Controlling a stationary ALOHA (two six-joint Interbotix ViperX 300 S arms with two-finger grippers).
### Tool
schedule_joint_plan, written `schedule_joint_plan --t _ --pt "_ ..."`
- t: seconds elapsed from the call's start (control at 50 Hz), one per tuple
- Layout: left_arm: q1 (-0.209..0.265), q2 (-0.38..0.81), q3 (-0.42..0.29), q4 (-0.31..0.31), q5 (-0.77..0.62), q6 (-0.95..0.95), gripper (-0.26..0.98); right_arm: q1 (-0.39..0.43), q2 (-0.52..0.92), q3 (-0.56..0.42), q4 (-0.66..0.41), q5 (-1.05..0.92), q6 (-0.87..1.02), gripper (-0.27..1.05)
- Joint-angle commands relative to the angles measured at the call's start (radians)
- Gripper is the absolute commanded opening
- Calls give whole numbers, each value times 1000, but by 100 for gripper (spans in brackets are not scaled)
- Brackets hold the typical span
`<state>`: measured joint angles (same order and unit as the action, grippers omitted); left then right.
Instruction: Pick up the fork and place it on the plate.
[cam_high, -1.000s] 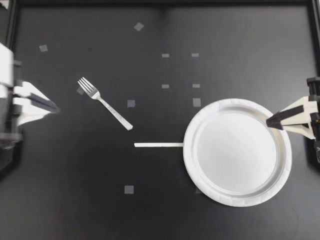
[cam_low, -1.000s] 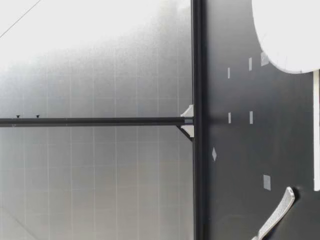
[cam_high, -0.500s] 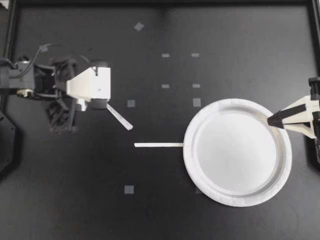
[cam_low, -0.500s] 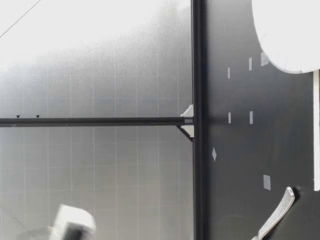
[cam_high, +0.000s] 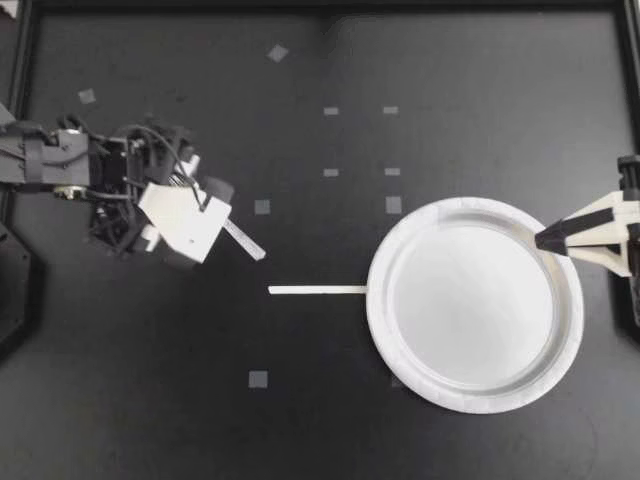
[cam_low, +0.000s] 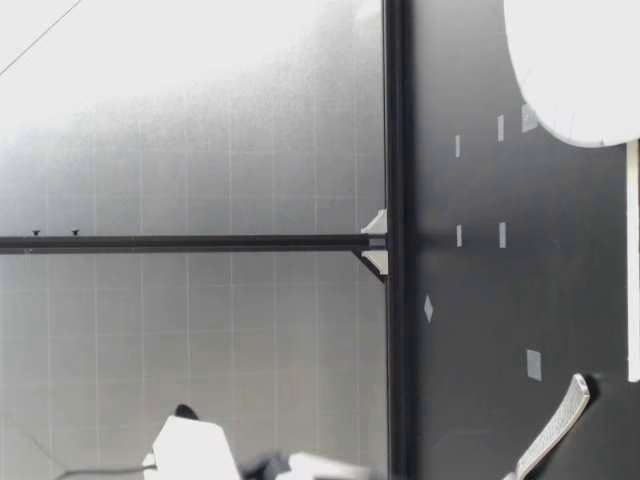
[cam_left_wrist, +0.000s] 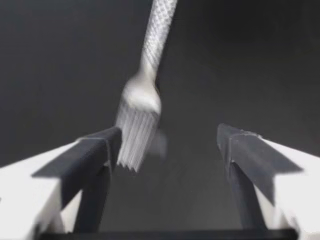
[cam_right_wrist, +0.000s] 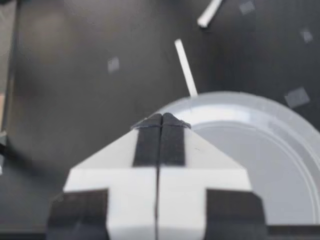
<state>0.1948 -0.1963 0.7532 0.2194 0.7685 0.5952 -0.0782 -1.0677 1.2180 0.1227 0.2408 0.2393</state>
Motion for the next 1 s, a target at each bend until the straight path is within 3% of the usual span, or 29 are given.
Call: schedule_joint_plan --t 0.0,0.16,0.44,0.72,0.98 --pt "18 35 34 3 -138 14 66 -6 -15 -12 3 -9 3 -3" --pt "23 63 55 -6 -235 8 66 -6 -21 -8 3 -9 18 -3" --pt "95 78 83 -5 -311 25 66 -5 -23 5 3 -9 49 -3" --pt "100 167 75 -6 -350 49 66 -6 -23 17 5 -29 77 -3" --pt "98 173 74 -9 -365 48 62 -6 -25 18 3 -34 74 -3"
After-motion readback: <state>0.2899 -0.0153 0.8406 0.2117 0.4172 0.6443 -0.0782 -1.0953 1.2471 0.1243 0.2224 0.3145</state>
